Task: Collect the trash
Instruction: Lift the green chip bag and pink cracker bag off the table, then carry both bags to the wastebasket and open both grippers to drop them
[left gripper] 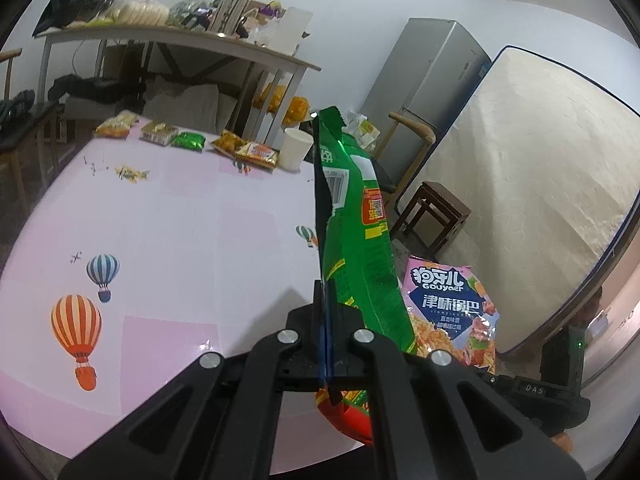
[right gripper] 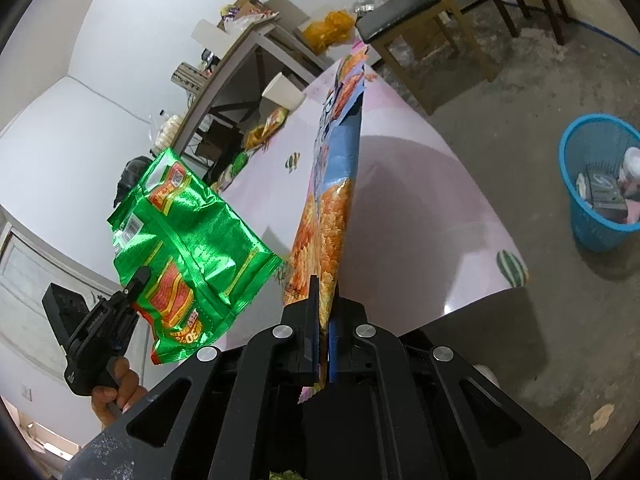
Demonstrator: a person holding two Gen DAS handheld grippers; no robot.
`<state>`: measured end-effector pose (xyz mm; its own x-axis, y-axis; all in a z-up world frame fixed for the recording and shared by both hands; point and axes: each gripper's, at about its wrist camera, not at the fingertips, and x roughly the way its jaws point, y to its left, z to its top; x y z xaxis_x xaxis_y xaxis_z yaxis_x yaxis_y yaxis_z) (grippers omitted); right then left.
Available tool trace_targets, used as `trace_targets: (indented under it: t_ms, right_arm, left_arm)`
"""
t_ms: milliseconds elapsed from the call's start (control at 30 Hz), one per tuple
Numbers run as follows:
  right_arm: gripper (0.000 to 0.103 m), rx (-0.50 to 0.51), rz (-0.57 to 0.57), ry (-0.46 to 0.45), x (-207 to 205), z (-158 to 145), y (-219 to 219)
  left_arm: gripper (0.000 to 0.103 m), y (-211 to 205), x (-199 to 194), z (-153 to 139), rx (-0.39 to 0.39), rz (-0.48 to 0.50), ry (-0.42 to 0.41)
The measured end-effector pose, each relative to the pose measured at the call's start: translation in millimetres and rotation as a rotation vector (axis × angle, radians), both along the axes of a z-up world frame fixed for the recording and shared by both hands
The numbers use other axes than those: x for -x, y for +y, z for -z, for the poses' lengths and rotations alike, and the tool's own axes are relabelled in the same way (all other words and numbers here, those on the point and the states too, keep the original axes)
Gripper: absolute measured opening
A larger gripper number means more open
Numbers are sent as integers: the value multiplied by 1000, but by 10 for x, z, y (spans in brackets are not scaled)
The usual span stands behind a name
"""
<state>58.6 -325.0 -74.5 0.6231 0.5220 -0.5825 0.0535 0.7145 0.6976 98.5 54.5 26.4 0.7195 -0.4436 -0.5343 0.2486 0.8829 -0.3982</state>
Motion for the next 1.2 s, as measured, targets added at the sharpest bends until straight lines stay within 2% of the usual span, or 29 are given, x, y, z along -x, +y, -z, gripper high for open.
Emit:
trace_targets:
  t_ms: [167,333,533,733,833,1000,1200]
  right_arm:
    - [1,-13,22,-26,95,-32,-119]
    - [1,-23,75,-60,245,-112,-330]
    - [1,-12,230,-118,603,-275,-832]
    - [1,-11,436,-127,1063,-242,-1442]
    - [1,-25,533,-92,1216,-78,-1743]
    - [1,-128,624,-16,1249,380,-2111]
    - [1,-267,654,140,864,1146,-2337]
  left_arm:
    - [0,-92,23,-92,-13,12,-28]
    - [0,-303,-6,-218,0,71,-53]
    - [0,-796,-139,-430,21,187,-96]
    - [0,-1423,-387,-459,27,298,-76]
    - [0,-1741,-459,-394,23,341,-54]
    - [0,-2079,-579,-241,1,375,-22]
    - [0,-2382,-673,-43,-36,406,19]
